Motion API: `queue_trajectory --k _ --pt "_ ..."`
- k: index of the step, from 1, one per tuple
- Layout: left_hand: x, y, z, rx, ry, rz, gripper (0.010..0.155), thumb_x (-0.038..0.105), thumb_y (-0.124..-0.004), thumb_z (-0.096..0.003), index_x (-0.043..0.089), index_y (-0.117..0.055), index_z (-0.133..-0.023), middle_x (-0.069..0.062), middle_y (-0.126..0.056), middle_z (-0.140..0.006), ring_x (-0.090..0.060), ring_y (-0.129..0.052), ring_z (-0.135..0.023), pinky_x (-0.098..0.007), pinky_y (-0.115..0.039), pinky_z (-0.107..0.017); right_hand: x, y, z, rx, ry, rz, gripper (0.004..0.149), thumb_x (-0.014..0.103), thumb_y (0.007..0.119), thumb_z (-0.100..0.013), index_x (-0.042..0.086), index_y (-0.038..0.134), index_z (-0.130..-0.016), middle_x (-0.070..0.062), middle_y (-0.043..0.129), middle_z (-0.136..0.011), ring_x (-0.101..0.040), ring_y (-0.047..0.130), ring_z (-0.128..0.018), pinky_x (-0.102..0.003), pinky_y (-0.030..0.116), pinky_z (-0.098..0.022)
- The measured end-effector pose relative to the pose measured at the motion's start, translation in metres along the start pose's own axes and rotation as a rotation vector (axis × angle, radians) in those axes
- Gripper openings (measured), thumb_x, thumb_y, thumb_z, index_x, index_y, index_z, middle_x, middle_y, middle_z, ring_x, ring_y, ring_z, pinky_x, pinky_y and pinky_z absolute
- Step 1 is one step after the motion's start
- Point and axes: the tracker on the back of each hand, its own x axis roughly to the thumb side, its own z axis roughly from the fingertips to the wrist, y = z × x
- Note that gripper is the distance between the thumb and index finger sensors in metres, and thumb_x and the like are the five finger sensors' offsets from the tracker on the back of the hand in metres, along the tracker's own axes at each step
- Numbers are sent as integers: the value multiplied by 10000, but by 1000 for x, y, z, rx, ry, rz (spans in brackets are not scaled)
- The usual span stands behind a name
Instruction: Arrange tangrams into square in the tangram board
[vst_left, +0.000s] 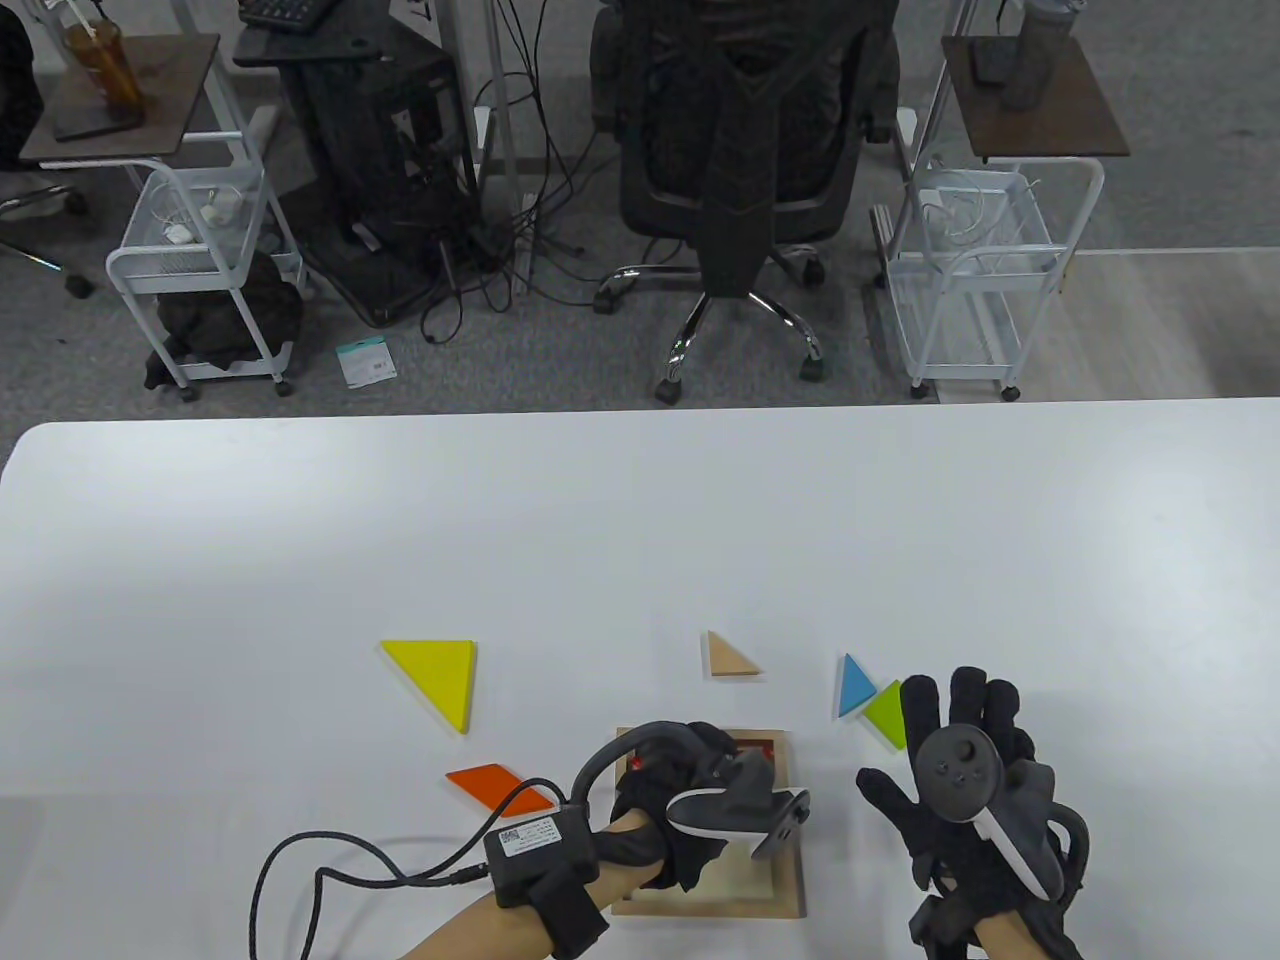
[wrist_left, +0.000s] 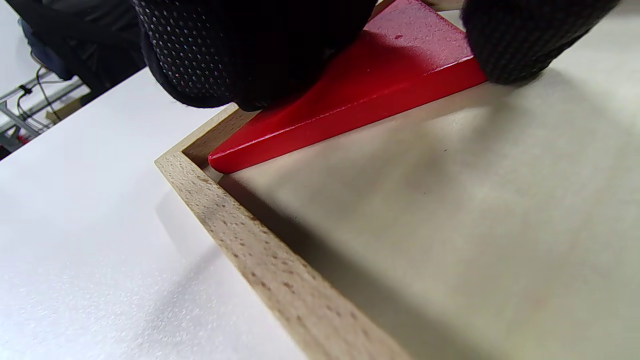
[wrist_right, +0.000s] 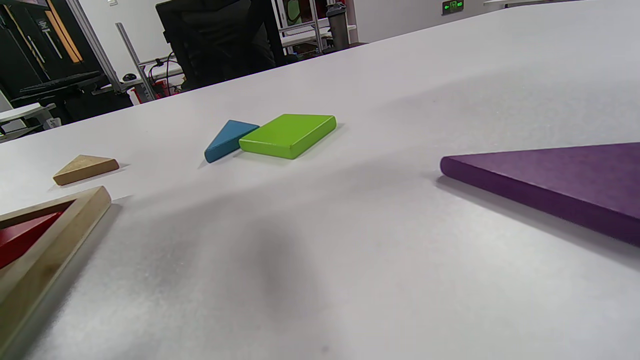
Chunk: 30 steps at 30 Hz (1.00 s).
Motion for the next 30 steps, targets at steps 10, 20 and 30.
queue_trajectory --k 10,20,30 --pt "0 0 -1 -7 -2 18 843 565 -740 -468 24 -524 -1077 -257 -637 -1025 -429 -874 -814 -500 -852 -611 0 0 0 0 0 -3 891 703 548 -294 499 11 -976 141 -245 -993 -165 -261 -949 -464 73 -833" --pt "-2 1 -3 -3 3 37 836 572 -725 -473 29 -524 -1075 -251 -638 -1022 -418 -872 -812 -490 -850 -607 0 -1 0 -3 -6 -4 893 703 549 -292 498 12 -976 141 -245 -993 -164 -261 -949 -463 73 -833" --pt "-3 3 -2 20 22 17 818 568 -733 -469 53 -536 -1073 -232 -646 -1017 -399 -876 -803 -465 -854 -602 0 0 0 -4 -6 1 893 703 548 -293 498 12 -976 141 -245 -993 -165 -261 -949 -463 74 -833"
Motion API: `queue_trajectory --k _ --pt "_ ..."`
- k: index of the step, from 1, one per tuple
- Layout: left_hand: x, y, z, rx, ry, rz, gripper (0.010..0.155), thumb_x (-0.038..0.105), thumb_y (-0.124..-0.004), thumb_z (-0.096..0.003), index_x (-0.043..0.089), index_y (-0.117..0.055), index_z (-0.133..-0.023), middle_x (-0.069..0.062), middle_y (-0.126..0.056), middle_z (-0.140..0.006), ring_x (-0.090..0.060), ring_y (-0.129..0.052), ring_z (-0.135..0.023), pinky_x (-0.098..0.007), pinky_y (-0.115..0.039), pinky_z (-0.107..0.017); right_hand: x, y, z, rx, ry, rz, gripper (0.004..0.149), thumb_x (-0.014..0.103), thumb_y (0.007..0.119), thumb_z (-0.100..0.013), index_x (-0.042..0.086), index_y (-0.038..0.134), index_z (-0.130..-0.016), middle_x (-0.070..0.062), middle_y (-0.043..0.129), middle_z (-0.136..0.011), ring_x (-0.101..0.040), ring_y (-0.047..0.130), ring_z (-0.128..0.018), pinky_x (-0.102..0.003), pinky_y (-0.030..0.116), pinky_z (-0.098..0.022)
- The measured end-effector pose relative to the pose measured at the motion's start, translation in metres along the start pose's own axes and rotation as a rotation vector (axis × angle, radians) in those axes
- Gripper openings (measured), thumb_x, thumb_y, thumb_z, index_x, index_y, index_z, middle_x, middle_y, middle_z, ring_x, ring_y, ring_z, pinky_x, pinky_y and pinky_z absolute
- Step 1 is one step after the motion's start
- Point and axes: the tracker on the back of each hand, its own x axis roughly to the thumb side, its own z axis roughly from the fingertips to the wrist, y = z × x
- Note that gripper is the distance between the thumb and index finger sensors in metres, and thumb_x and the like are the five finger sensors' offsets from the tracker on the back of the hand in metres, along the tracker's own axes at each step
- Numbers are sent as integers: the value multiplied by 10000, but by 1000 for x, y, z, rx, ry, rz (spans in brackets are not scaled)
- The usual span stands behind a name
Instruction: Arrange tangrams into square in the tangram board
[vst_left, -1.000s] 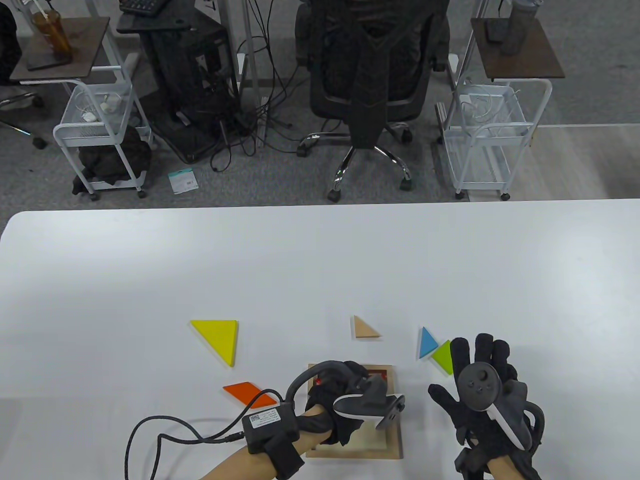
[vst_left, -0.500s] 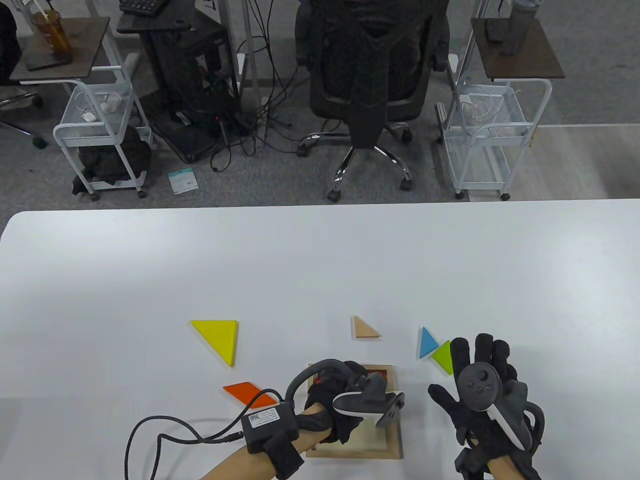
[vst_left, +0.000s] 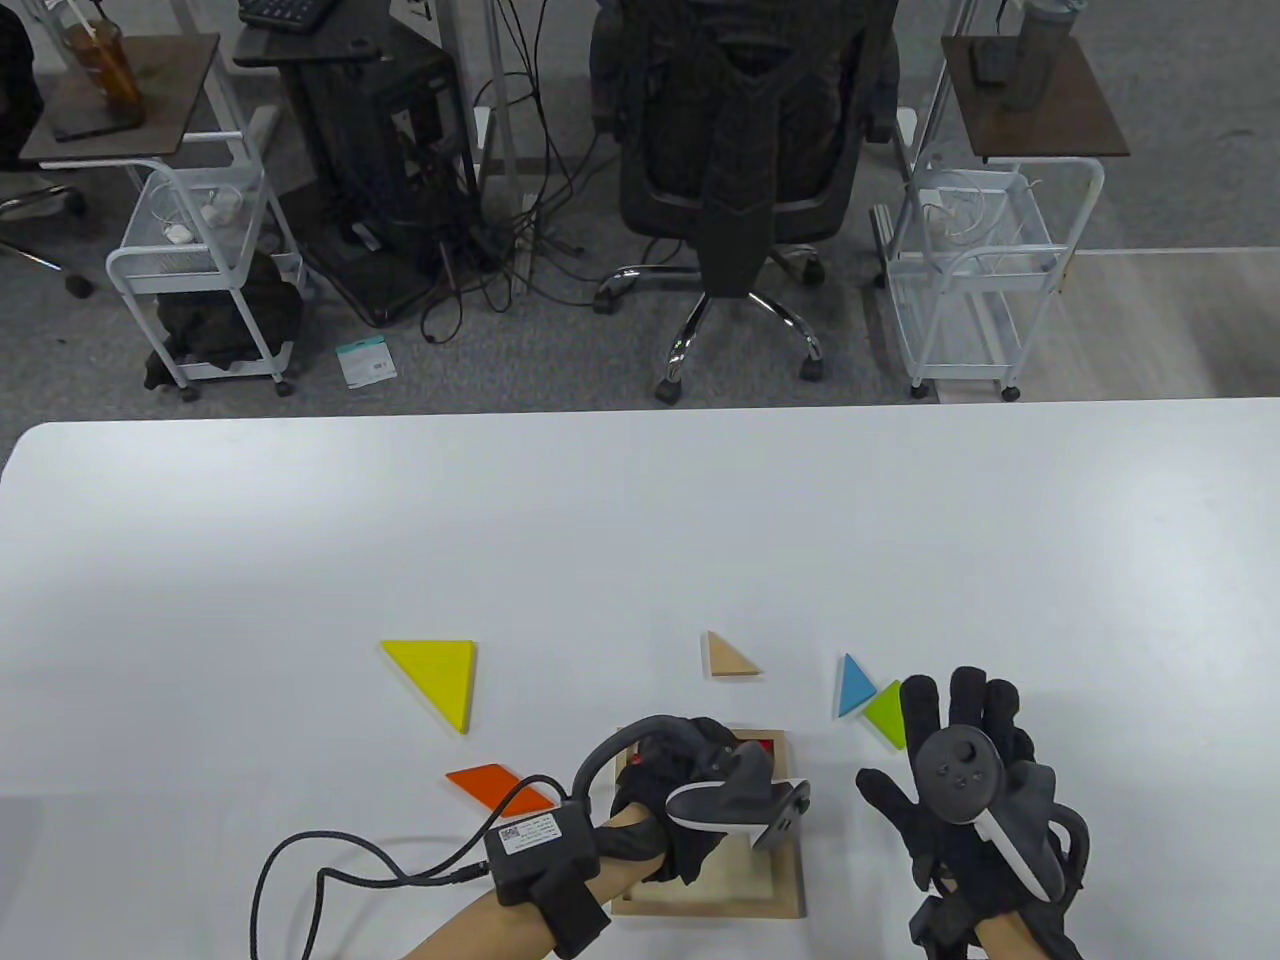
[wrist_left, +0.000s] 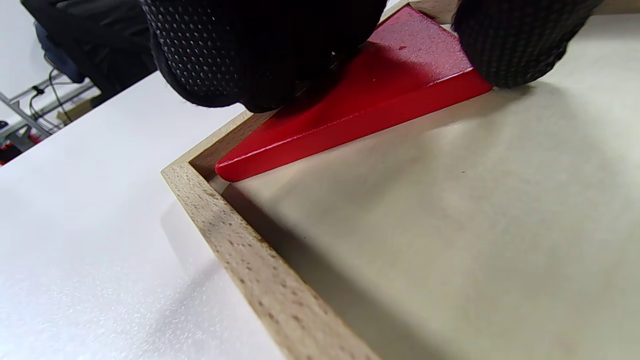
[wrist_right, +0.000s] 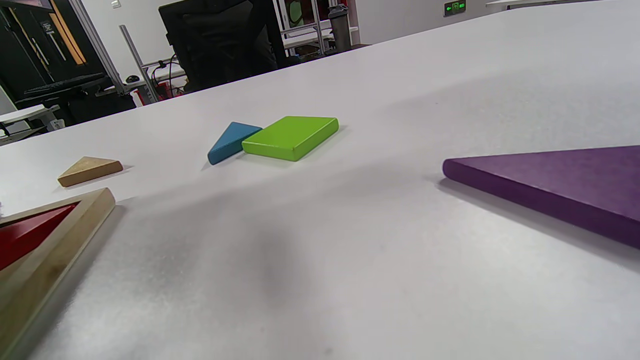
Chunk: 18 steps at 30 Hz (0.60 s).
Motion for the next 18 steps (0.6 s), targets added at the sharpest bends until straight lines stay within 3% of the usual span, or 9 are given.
queue_trajectory --k 12,15,18 --pt "-15 -4 1 17 32 43 857 607 -719 -456 100 -466 -1099 -236 -497 -1090 -428 -754 -917 -492 -788 -653 0 0 0 8 5 4 893 703 548 -292 499 10 -975 142 -246 -992 -164 -262 -949 -462 73 -833" --pt "-24 -2 10 55 53 66 865 626 -678 -463 114 -420 -1110 -223 -445 -1119 -435 -699 -974 -542 -732 -696 0 0 0 9 6 0 893 704 548 -292 500 9 -974 144 -247 -991 -161 -264 -948 -462 71 -833" --pt "-48 -3 37 136 111 148 870 645 -615 -480 142 -328 -1129 -217 -326 -1170 -473 -520 -1066 -637 -604 -744 -1 -1 0 9 8 -8 890 702 548 -295 502 10 -973 146 -248 -990 -158 -266 -947 -463 69 -833"
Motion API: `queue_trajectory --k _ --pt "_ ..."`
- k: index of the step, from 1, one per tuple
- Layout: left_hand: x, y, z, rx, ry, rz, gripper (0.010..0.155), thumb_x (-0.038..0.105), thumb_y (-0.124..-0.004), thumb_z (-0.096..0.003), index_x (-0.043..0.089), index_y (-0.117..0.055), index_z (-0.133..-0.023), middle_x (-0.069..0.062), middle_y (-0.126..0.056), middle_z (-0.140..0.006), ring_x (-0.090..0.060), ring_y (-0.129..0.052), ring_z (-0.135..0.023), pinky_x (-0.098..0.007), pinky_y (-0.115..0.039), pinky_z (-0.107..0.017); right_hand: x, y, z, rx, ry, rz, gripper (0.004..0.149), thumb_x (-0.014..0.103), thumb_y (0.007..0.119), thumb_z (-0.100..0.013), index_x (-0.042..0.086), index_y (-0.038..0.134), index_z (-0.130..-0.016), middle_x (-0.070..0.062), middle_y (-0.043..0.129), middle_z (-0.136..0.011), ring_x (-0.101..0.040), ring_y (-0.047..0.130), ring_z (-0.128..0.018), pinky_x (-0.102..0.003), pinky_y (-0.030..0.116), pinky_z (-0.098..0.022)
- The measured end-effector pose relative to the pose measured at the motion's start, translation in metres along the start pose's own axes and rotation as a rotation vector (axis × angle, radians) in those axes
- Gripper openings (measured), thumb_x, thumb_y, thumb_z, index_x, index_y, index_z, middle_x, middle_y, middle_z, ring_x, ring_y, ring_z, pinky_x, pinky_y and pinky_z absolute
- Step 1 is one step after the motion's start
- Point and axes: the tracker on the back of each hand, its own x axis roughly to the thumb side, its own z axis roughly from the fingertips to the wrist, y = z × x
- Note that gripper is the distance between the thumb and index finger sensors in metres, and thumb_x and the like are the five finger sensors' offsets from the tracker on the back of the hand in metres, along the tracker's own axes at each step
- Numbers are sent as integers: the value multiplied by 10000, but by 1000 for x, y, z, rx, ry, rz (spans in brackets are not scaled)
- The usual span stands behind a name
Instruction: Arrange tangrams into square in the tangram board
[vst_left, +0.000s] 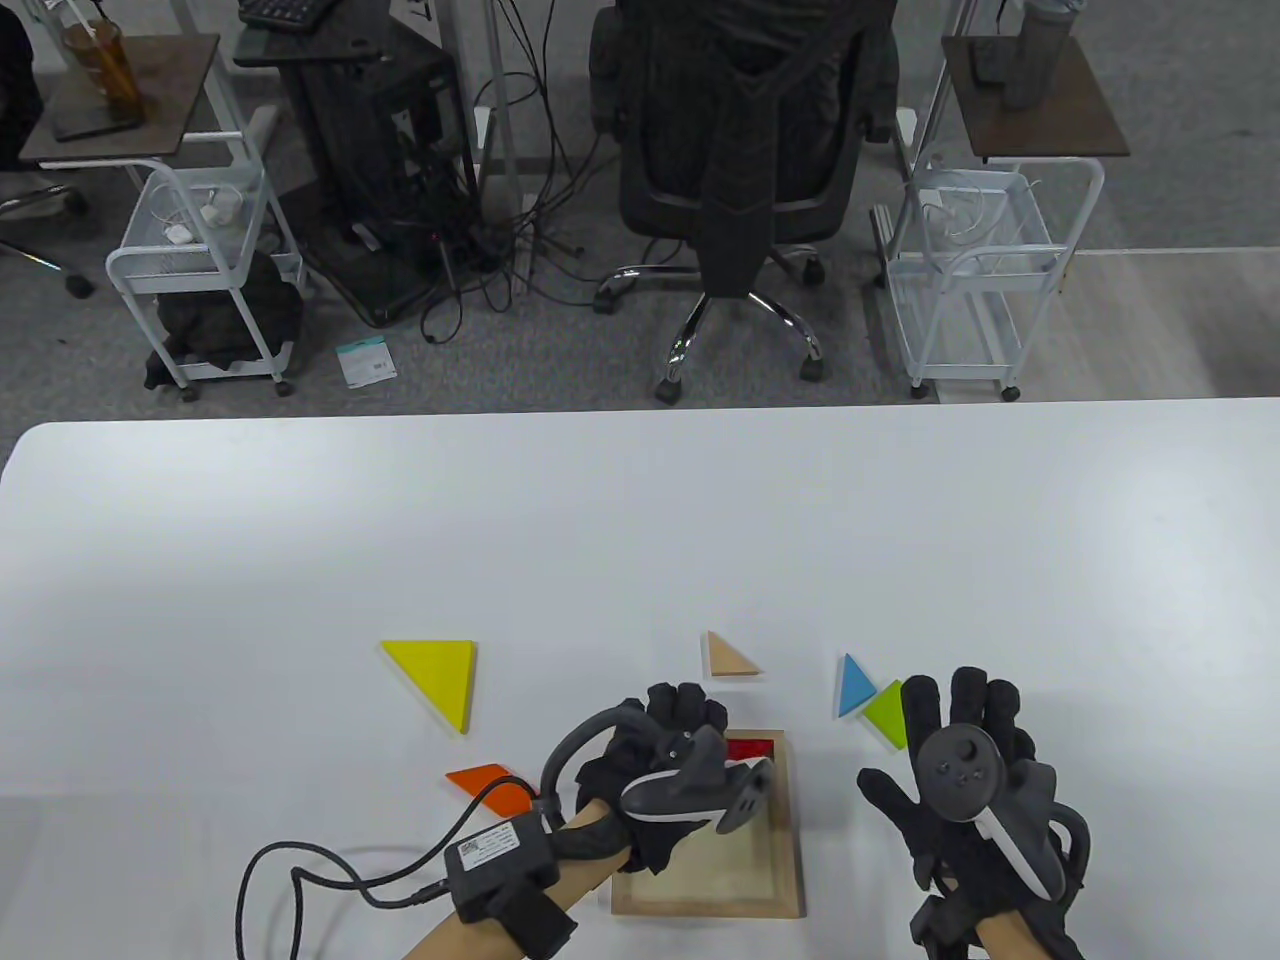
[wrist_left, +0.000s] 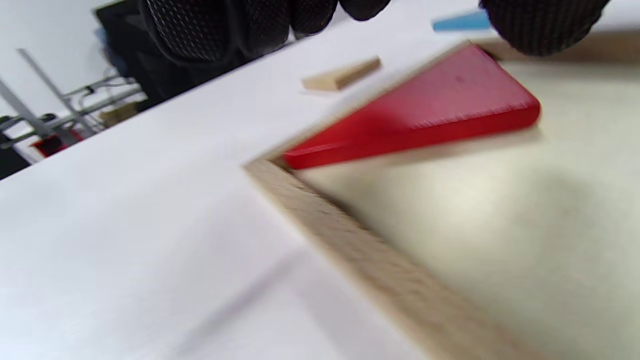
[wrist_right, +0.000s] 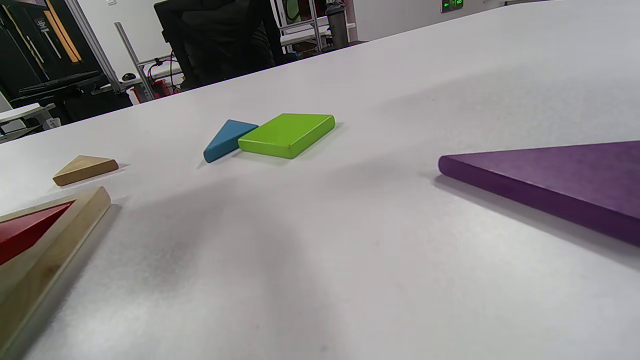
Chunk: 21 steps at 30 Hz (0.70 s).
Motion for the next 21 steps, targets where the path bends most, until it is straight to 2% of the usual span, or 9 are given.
queue_trajectory --k 4,7,10,13,16,18,21 --pt "-50 -6 46 96 124 156 873 650 -578 -496 141 -275 -1137 -235 -231 -1179 -505 -381 -1084 -700 -479 -748 0 2 -1 8 -1 1 891 702 549 -294 501 8 -973 147 -249 -990 -158 -267 -946 -462 68 -833" --pt "-79 -26 80 135 221 245 868 646 -569 -506 129 -279 -1141 -248 -216 -1179 -519 -354 -1082 -722 -436 -740 1 4 -2 17 -2 15 893 703 548 -291 500 8 -973 146 -248 -990 -158 -266 -946 -462 70 -833" --pt "-100 -51 108 123 299 311 869 647 -562 -512 127 -271 -1144 -256 -203 -1179 -529 -335 -1081 -733 -413 -735 2 6 -2 20 -3 25 894 704 547 -291 499 6 -973 145 -248 -990 -159 -265 -946 -463 73 -833" --pt "-109 -74 121 116 339 355 865 644 -561 -513 128 -273 -1144 -255 -194 -1179 -531 -325 -1080 -738 -398 -731 2 7 -2 23 3 33 892 704 546 -293 499 5 -972 144 -247 -990 -160 -264 -947 -463 74 -833" --pt "-112 -91 124 120 349 371 865 643 -561 -512 127 -270 -1143 -262 -179 -1175 -536 -305 -1077 -744 -380 -727 -1 7 -4 28 20 30 895 705 547 -290 500 3 -971 145 -247 -990 -159 -264 -947 -464 73 -833" --pt "-112 -95 125 94 338 357 866 643 -559 -511 130 -262 -1142 -260 -162 -1172 -533 -290 -1077 -746 -366 -726 -3 6 -5 31 33 21 893 703 548 -292 502 1 -968 146 -248 -989 -158 -265 -946 -462 72 -833" --pt "-112 -97 129 110 338 349 865 641 -560 -510 132 -261 -1142 -263 -163 -1172 -537 -287 -1077 -751 -359 -724 -11 0 -6 27 58 -21 893 701 554 -294 508 -2 -965 149 -251 -988 -156 -267 -946 -462 69 -835"
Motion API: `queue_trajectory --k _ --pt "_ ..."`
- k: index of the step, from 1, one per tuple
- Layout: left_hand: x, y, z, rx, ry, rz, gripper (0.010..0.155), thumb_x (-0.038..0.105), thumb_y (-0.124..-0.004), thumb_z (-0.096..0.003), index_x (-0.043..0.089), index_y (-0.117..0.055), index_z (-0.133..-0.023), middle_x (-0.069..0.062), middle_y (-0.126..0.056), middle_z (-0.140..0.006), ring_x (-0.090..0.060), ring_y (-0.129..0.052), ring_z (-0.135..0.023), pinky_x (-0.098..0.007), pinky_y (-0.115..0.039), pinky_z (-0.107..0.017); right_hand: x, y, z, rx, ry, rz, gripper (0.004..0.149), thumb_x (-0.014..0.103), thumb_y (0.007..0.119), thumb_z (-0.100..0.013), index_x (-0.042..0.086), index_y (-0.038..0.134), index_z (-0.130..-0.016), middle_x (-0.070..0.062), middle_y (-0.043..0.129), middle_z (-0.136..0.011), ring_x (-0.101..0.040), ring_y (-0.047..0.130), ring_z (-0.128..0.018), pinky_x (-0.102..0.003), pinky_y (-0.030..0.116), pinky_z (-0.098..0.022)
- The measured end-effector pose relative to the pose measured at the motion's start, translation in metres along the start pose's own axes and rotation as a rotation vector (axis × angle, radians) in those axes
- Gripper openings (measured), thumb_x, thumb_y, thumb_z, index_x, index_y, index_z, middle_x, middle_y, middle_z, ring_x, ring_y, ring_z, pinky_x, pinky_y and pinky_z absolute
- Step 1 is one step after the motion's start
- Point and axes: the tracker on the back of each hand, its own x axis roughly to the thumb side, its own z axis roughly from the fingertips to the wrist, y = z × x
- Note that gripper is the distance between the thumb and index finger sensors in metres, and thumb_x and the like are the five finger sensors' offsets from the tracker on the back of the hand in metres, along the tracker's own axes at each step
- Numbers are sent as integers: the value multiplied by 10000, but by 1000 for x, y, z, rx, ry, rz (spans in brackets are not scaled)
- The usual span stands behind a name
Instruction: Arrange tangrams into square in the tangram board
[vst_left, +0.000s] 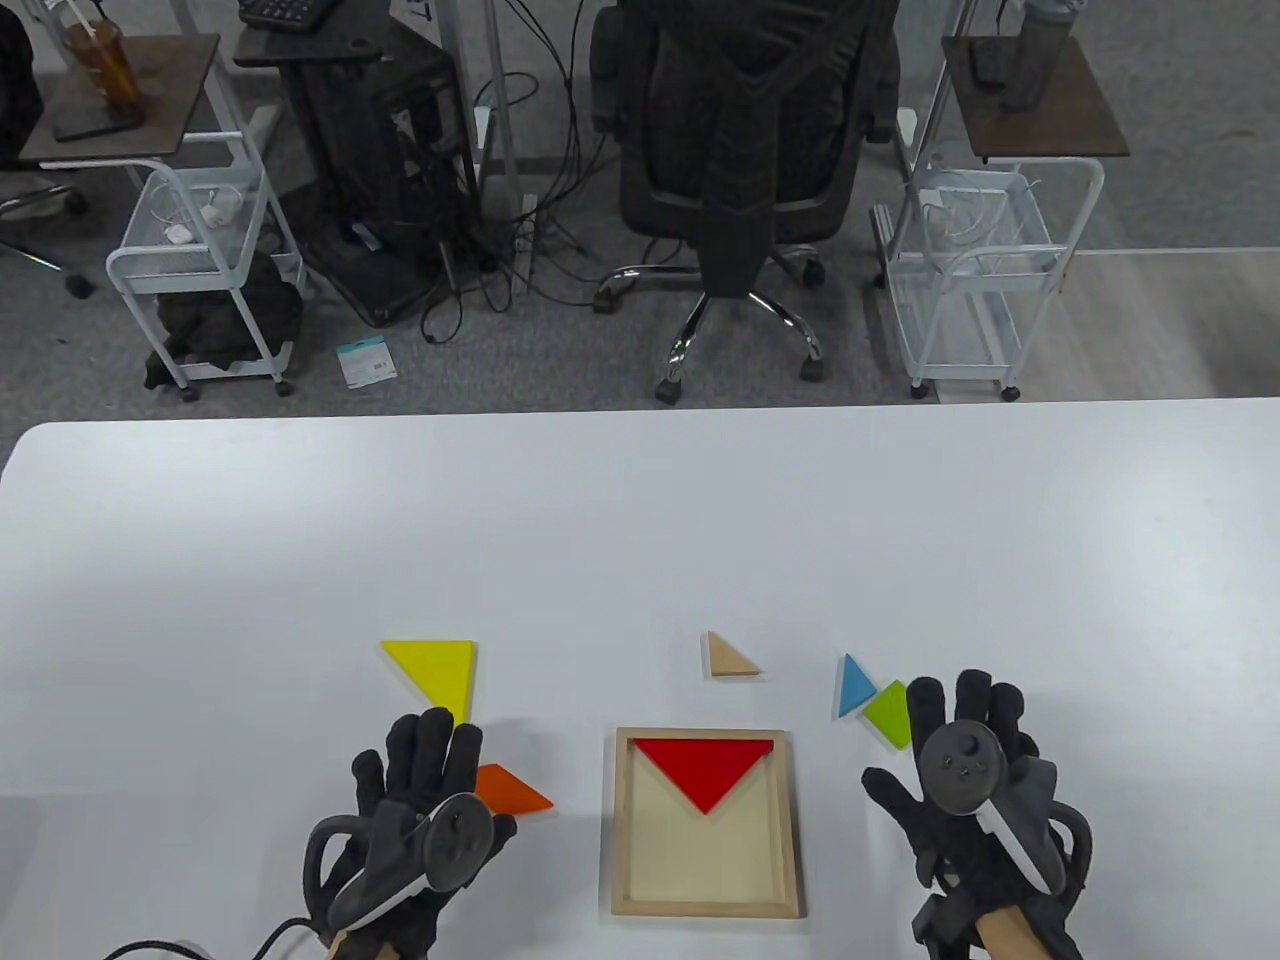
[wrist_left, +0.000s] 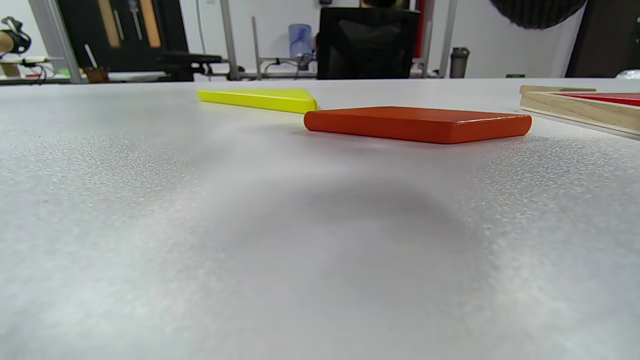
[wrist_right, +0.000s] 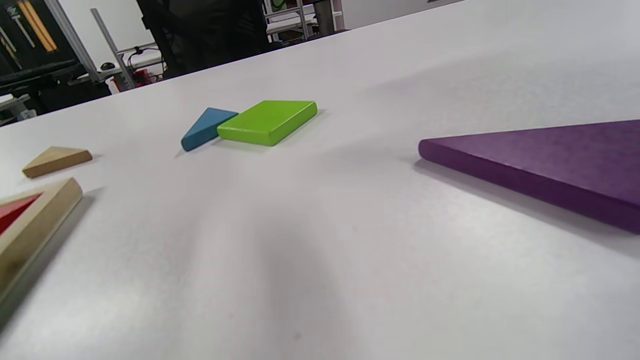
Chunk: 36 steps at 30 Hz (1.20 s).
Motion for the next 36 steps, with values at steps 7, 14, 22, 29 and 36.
queue_trajectory --k 7,14,22,29,36 --pt "-5 3 7 15 -3 38 866 637 -562 -512 130 -254 -1141 -273 -156 -1169 -552 -280 -1070 -759 -353 -719 -37 -27 -1 -4 160 -150 924 643 687 -337 487 53 -991 19 -131 -1065 -305 -53 -1027 -471 254 -829" --pt "-10 4 10 15 4 75 865 634 -563 -514 126 -251 -1141 -288 -157 -1165 -566 -283 -1064 -763 -354 -716 -62 -2 -20 315 409 90 955 445 858 -347 428 164 -1003 -179 83 -1073 -471 329 -995 -500 536 -711" --pt "-9 2 10 -9 5 86 868 636 -562 -514 125 -247 -1141 -293 -155 -1162 -572 -287 -1060 -764 -368 -715 -80 18 -29 453 481 97 957 314 944 -310 453 254 -959 -152 34 -1041 -519 311 -971 -571 520 -694" --pt "-10 1 10 -10 13 108 868 638 -559 -516 127 -241 -1141 -301 -150 -1160 -580 -290 -1056 -763 -379 -714 -80 24 -29 444 465 105 940 311 915 -328 465 223 -946 -184 84 -1033 -563 343 -901 -482 643 -628" --pt "-10 -1 10 -21 15 128 867 637 -557 -518 126 -235 -1139 -306 -146 -1156 -583 -288 -1053 -761 -383 -714 -74 23 -30 403 420 113 859 276 917 -338 408 321 -943 -240 226 -1025 -577 450 -834 -447 690 -608"
